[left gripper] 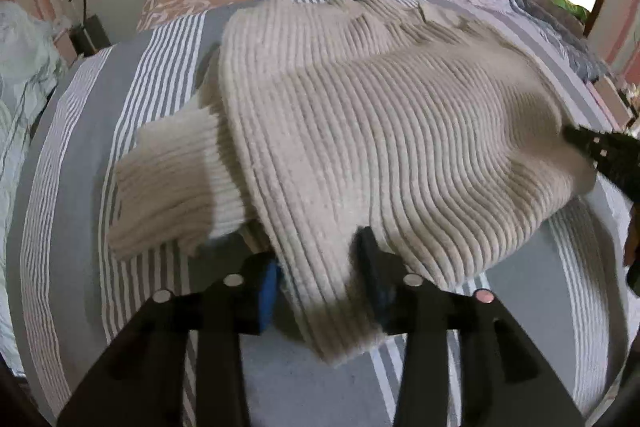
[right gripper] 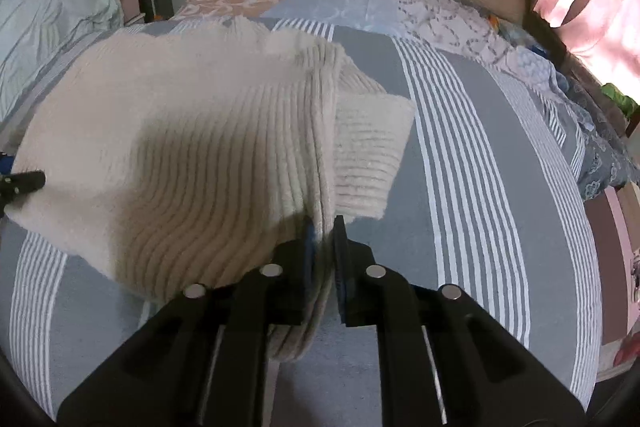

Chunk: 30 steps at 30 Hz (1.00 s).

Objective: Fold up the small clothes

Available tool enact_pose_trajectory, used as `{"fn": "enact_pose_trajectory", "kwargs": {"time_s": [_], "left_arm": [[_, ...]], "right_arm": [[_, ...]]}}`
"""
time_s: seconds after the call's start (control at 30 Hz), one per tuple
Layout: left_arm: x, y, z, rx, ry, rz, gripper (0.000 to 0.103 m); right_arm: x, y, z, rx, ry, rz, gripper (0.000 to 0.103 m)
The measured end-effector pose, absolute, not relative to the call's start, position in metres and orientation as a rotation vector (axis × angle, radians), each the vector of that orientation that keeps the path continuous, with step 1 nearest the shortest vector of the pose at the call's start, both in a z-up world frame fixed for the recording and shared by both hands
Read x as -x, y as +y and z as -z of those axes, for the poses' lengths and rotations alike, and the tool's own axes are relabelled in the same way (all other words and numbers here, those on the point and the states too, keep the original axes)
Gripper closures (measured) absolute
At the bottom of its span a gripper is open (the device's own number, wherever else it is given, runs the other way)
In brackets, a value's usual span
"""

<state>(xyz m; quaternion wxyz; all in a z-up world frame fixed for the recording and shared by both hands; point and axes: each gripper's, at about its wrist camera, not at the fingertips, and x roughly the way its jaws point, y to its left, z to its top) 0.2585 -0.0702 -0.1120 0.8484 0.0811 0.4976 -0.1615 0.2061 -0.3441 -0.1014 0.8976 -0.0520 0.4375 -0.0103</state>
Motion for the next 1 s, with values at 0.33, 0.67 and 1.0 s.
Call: {"fn": "enact_pose_trajectory", "kwargs": {"time_s": [0.33, 0.67, 1.0], "left_arm": [[-0.255, -0.06, 0.085, -0.174, 0.955, 0.251, 0.026], [-0.251, -0.08, 0.077, -0.195, 0.89, 0.173, 0.015], [-0.262, -0.09, 0.083, -0.175, 0.91, 0.155, 0.014]], "right_arm": [[-0.197, -0.353, 0.062, 0.017, 0.803, 0.016, 0.044], [-0.193, -0.351, 0.067, -0.054, 0.765, 0.043, 0.008], [-0.207, -0.36, 0.085, -0.08, 0.807, 0.045, 0.005]]}}
